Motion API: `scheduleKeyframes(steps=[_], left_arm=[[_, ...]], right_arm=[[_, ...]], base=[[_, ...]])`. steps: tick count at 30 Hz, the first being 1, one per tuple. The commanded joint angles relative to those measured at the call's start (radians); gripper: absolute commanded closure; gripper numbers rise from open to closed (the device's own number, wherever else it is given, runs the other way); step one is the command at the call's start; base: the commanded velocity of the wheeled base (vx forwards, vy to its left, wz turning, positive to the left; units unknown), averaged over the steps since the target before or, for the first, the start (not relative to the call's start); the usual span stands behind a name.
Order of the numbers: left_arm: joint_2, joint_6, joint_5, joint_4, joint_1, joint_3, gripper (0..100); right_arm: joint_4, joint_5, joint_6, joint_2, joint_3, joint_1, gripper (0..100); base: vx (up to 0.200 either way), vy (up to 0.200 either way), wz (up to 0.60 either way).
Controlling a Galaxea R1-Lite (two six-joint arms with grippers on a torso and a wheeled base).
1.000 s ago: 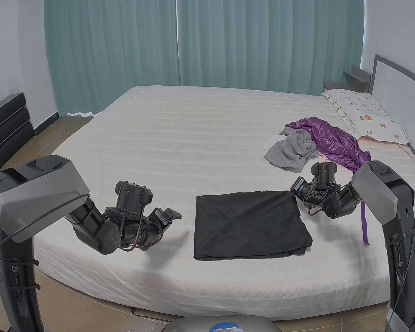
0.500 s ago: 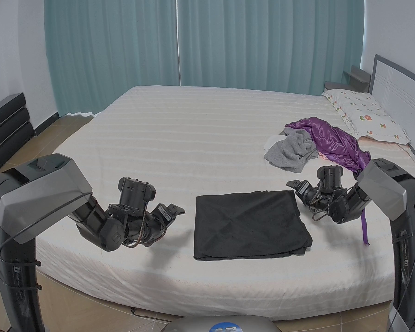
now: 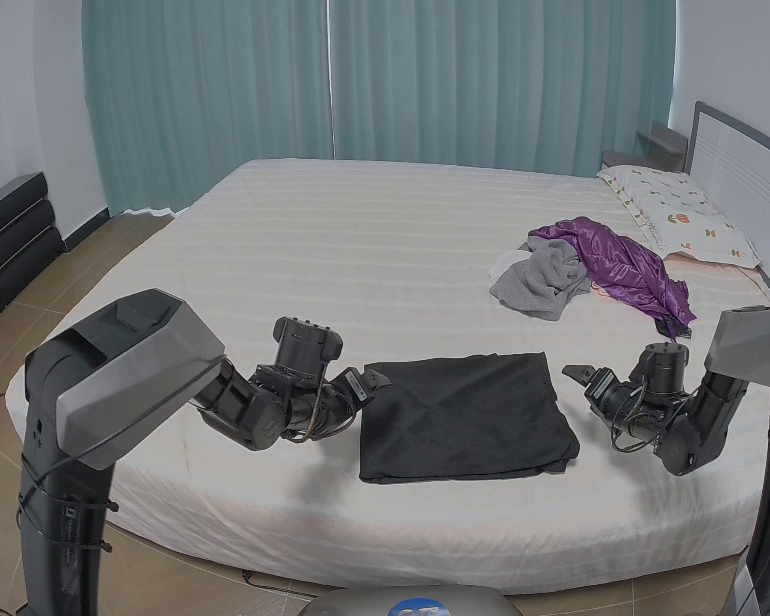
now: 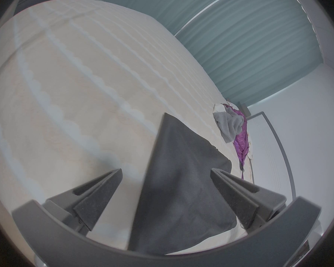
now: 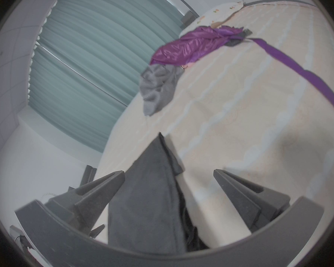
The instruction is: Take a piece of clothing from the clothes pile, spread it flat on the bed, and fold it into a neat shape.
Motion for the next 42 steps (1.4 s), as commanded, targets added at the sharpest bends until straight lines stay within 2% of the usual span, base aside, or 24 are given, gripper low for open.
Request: scheduleKeyframes(steps=[1, 6, 12, 13, 29, 35, 42], left_arm=[[0.12, 0.041, -0.006, 0.052, -0.04, -0.152, 0], [0.149, 0.041, -0.006, 0.067, -0.045, -0.194, 0], [0.152, 0.041, -0.005, 0.07, -0.048, -0.198, 0], [0.152, 0.041, -0.005, 0.078, -0.046, -0.2, 100], [0.103, 0.021, 0.031, 0.08, -0.029, -0.135, 100], [0.106, 0.019, 0.045, 0.083, -0.029, -0.134, 100], [0.103, -0.001, 0.043, 0.08, -0.026, -0.132, 100]], right_arm=[[-0.115, 0.012, 0.023, -0.109, 0.169, 0.01, 0], [-0.117, 0.015, 0.082, -0.102, 0.167, 0.019, 0], [-0.135, 0.028, 0.087, -0.079, 0.166, 0.024, 0], [-0.151, 0.026, 0.087, -0.063, 0.167, 0.025, 0], [-0.188, 0.026, 0.089, -0.048, 0.203, 0.024, 0], [-0.197, 0.026, 0.164, -0.051, 0.244, 0.022, 0], [-0.234, 0.028, 0.168, -0.036, 0.269, 0.024, 0]], base=[[0.0, 0.0, 0.0], [0.0, 0.0, 0.0], [0.0, 0.0, 0.0], [0.0, 0.0, 0.0], [0.0, 0.0, 0.0], [0.0, 0.0, 0.0], [0.0, 0.0, 0.0]])
